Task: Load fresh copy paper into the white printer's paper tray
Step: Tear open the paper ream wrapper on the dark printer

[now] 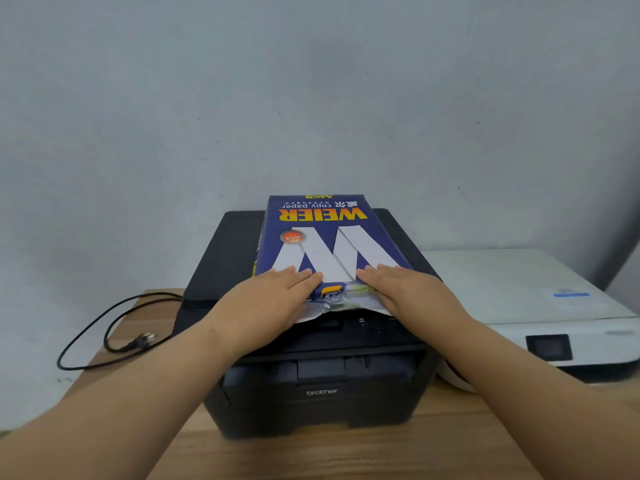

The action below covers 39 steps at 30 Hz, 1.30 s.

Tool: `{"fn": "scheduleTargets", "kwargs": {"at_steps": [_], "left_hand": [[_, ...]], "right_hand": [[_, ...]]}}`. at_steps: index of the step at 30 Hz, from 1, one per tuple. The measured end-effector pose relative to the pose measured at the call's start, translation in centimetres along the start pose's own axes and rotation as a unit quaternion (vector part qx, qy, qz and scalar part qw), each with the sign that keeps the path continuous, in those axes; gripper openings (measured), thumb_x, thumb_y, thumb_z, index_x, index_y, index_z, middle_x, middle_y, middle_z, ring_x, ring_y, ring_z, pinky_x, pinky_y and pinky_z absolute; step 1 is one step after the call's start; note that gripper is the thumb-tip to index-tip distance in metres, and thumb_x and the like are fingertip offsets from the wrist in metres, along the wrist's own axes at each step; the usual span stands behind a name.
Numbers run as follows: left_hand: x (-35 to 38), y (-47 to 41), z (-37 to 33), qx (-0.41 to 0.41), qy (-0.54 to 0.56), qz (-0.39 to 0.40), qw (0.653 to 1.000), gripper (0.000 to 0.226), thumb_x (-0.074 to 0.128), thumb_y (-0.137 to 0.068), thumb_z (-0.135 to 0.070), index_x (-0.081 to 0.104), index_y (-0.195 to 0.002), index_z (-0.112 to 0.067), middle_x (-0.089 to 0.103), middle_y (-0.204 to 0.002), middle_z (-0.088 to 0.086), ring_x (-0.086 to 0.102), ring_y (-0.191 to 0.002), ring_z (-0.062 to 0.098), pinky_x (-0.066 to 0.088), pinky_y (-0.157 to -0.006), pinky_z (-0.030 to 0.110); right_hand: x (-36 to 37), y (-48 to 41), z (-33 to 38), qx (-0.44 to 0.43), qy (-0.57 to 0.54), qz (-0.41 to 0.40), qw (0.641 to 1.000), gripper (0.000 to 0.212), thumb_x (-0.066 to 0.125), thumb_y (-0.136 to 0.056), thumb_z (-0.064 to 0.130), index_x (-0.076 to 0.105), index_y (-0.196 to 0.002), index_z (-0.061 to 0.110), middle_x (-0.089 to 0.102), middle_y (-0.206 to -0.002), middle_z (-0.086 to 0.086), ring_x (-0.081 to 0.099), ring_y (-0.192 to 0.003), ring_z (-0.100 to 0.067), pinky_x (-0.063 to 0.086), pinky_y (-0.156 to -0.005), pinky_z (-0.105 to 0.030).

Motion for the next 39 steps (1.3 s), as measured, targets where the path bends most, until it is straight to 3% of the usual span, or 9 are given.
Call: {"fn": "scheduleTargets", "kwargs": {"at_steps": [3,7,12,16,19,24,29,35,39], "left_hand": [[-0.1,0.3,-0.2,0.020,0.001,-0.043,0.999,0.059,0.051,-0.090,-0.011,0.028,-0.144,-0.016,0.044,-0.145,0.005,0.049,-0.127,0.024,0.048,-0.093,0.035],[-0.6,0.6,-0.2,0.032,0.037,-0.083,0.995,0.078,0.061,-0.072,0.008,0.036,-0.138,-0.024,0.056,-0.134,0.003,0.066,-0.100,0.028,0.052,-0.059,0.033],[-0.9,0.2,0.4,0.063,-0.012,-0.057,0.996,0.091,0.077,-0.041,0.017,0.055,-0.117,-0.027,0.065,-0.121,0.013,0.063,-0.050,0.029,0.036,-0.036,0.023],[-0.3,-0.3,0.4,0.011,0.001,-0.040,0.999,0.058,0.070,-0.062,0.009,0.060,-0.110,-0.022,0.053,-0.136,0.007,0.067,-0.078,0.035,0.050,-0.049,0.033],[-0.1,-0.7,0.2,-0.032,0.033,-0.056,0.997,0.044,0.053,-0.083,-0.004,0.056,-0.123,-0.025,0.048,-0.137,0.000,0.061,-0.101,0.032,0.052,-0.066,0.037],[-0.6,-1.4,0.2,-0.058,0.074,-0.040,0.995,0.031,0.042,-0.093,-0.036,0.059,-0.119,-0.031,0.055,-0.125,-0.013,0.058,-0.106,0.014,0.052,-0.076,0.035],[-0.4,-2.3,1.1,-0.056,0.095,-0.003,0.994,0.031,0.044,-0.093,-0.040,0.060,-0.118,-0.032,0.059,-0.122,-0.012,0.055,-0.110,0.011,0.049,-0.083,0.033],[-0.6,-2.4,1.2,-0.046,0.083,0.016,0.995,0.032,0.040,-0.095,-0.040,0.059,-0.120,-0.032,0.059,-0.122,-0.010,0.058,-0.108,0.016,0.050,-0.083,0.036],[0.2,-2.2,1.3,-0.011,-0.012,-0.001,1.000,0.029,0.052,-0.091,-0.017,0.055,-0.119,-0.025,0.058,-0.119,-0.002,0.064,-0.092,0.026,0.055,-0.067,0.041]], "right_hand": [[-0.3,0.2,0.2,0.035,0.007,-0.041,0.999,0.040,0.037,-0.098,0.022,0.041,-0.138,0.028,0.057,-0.134,-0.002,0.054,-0.119,-0.025,0.049,-0.091,-0.038],[-1.0,1.1,1.1,-0.003,-0.046,-0.100,0.994,0.036,0.069,-0.075,0.010,0.058,-0.107,0.022,0.070,-0.098,-0.005,0.067,-0.070,-0.030,0.054,-0.050,-0.036],[-1.5,1.0,1.8,0.009,-0.099,-0.079,0.992,0.023,0.051,-0.088,0.038,0.053,-0.108,0.026,0.059,-0.101,0.005,0.052,-0.087,-0.021,0.042,-0.075,-0.033],[-1.1,0.7,1.7,-0.039,-0.053,-0.078,0.995,0.038,0.045,-0.082,0.038,0.059,-0.116,0.029,0.062,-0.121,0.000,0.062,-0.101,-0.023,0.050,-0.076,-0.030],[-0.7,0.3,1.2,-0.065,-0.021,-0.065,0.996,0.025,0.058,-0.079,0.018,0.070,-0.101,0.023,0.067,-0.110,-0.010,0.066,-0.091,-0.033,0.056,-0.057,-0.037],[-0.6,-1.3,0.9,-0.015,-0.048,-0.015,0.999,0.031,0.047,-0.094,0.034,0.062,-0.120,0.027,0.060,-0.122,0.002,0.054,-0.113,-0.019,0.048,-0.087,-0.034],[-1.3,-2.5,0.9,0.003,-0.050,0.061,0.997,0.033,0.049,-0.092,0.036,0.062,-0.121,0.027,0.060,-0.127,0.004,0.053,-0.117,-0.016,0.043,-0.096,-0.033],[-1.3,-2.7,0.6,-0.018,-0.004,0.073,0.997,0.033,0.041,-0.096,0.036,0.062,-0.118,0.025,0.060,-0.124,0.000,0.056,-0.111,-0.022,0.047,-0.091,-0.038],[-0.4,-1.9,0.6,-0.109,0.108,-0.028,0.988,0.018,0.055,-0.090,0.024,0.066,-0.102,0.015,0.067,-0.100,-0.007,0.065,-0.085,-0.030,0.055,-0.061,-0.038]]}}
Point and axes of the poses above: each hand's wrist, its own y-axis away from the middle knuckle, its own x-axis out of the palm, z = x × y, the point moved 2 cm from there along -y, towards the middle knuckle
